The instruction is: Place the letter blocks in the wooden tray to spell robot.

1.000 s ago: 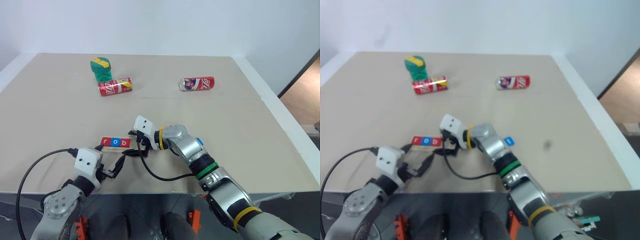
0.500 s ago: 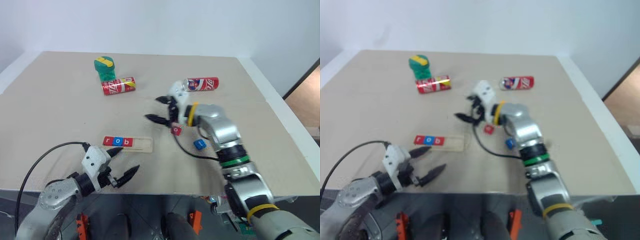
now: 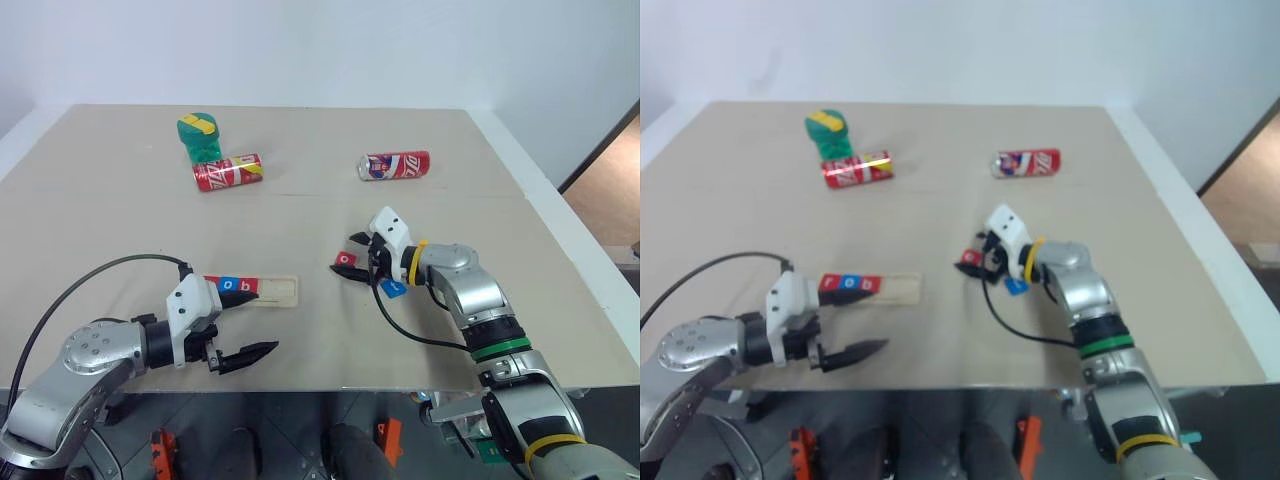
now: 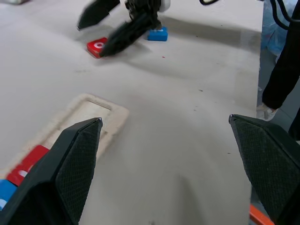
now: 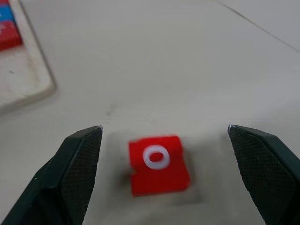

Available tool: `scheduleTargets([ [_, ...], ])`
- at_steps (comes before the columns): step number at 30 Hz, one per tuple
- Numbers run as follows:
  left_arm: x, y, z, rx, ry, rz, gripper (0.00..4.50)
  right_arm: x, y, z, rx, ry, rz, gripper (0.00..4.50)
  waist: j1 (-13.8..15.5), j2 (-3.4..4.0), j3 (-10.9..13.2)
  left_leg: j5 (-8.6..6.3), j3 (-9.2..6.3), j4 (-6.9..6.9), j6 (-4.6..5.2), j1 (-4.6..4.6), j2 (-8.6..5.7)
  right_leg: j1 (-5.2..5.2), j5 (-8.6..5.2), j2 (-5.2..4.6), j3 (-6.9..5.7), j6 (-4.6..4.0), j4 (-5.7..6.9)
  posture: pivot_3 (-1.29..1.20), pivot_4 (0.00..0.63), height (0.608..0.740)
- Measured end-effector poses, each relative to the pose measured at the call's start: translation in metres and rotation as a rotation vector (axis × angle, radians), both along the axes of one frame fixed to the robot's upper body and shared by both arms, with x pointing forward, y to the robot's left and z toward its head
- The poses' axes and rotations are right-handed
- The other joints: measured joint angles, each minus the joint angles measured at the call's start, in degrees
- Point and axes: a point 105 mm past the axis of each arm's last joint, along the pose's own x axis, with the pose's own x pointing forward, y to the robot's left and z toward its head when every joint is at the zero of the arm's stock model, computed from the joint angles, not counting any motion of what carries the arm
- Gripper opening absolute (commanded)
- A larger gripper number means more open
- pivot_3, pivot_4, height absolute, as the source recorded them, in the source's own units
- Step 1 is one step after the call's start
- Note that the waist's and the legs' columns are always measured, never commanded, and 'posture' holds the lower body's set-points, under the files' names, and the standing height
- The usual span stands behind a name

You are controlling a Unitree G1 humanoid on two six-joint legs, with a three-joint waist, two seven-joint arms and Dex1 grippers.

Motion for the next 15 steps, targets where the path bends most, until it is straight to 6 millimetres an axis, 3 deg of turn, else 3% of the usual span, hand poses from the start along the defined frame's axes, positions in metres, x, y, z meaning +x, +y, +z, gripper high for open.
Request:
scheduleTargets([
  [1, 0.000, 0.000, 0.000, 0.001, -0.003, 0.000, 4.50, -0.001, 0.000, -0.003, -0.004, 0.005, 0.000, 3.89, 0.00, 0.00, 0.00, 0.00, 0.00, 0.00, 0.00, -0.01, -0.02, 0.00, 0.00, -0.02, 0.00, 0.00, 0.00, 0.00, 0.150, 0.740],
  [8, 0.003, 0.000, -0.003, 0.009, -0.005, 0.031, 4.50, -0.013, 0.005, -0.009, 0.009, -0.003, -0.020, 1.47, 0.19, -0.01, -0.01, 0.00, -0.05, 0.02, 0.00, 0.03, -0.03, 0.08, -0.03, -0.04, -0.01, 0.07, 0.01, 0.00, 0.150, 0.740],
  [10, 0.003, 0.000, -0.006, 0.008, -0.002, 0.046, 4.50, -0.018, 0.008, -0.009, 0.014, -0.008, -0.065, 1.22, 0.22, -0.01, -0.01, 0.01, -0.05, 0.06, -0.01, 0.06, -0.01, 0.10, 0.01, -0.04, -0.01, 0.06, 0.02, 0.00, 0.150, 0.740],
  [15, 0.005, -0.001, -0.009, -0.020, 0.003, 0.089, 4.50, -0.038, 0.025, -0.010, 0.037, 0.017, -0.177, 1.22, 0.23, -0.01, -0.02, 0.02, -0.04, 0.05, -0.03, 0.08, 0.07, 0.09, 0.03, -0.01, -0.03, 0.02, 0.04, 0.00, 0.150, 0.740],
])
